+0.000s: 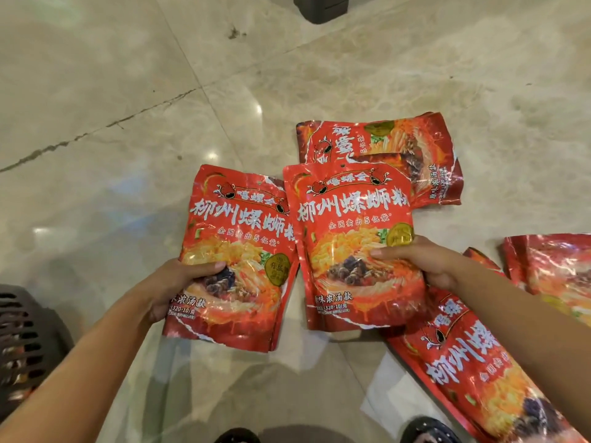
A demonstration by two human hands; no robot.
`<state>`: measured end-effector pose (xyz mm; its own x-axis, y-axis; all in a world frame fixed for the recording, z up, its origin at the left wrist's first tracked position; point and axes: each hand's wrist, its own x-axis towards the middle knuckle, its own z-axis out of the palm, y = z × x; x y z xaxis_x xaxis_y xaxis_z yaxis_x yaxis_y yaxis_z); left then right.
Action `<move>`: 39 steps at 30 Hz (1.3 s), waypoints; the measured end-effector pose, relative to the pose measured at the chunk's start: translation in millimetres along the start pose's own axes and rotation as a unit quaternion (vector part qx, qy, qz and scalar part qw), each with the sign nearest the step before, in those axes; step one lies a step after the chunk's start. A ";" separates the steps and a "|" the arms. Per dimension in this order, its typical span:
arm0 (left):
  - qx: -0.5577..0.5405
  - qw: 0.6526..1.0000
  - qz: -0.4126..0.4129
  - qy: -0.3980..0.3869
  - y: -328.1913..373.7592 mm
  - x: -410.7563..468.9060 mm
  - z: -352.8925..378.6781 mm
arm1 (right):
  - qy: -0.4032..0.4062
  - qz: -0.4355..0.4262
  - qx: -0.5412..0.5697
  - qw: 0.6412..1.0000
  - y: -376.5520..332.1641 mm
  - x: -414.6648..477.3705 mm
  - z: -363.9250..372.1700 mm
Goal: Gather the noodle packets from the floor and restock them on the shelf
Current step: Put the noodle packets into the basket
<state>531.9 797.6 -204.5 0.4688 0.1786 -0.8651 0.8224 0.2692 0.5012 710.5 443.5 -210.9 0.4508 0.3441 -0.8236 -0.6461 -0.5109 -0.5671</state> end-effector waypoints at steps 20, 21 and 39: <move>-0.138 0.972 -0.059 0.182 104.1 -260.7 66.2 | 0.103 0.095 0.021 0.990 -119.5 -244.8 37.8; -0.143 0.972 -0.064 0.176 113.6 -287.9 63.7 | 0.103 0.098 0.016 0.990 -133.4 -268.6 39.5; -0.315 0.902 -0.096 0.279 131.7 -629.5 -28.3 | 0.027 0.120 -0.047 0.991 -294.0 -543.6 149.6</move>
<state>336.0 747.4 406.7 -0.0429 0.4732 -0.8799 0.4420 0.7988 0.4081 563.3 524.5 402.4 0.3256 0.1627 -0.9314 -0.6793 -0.6450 -0.3502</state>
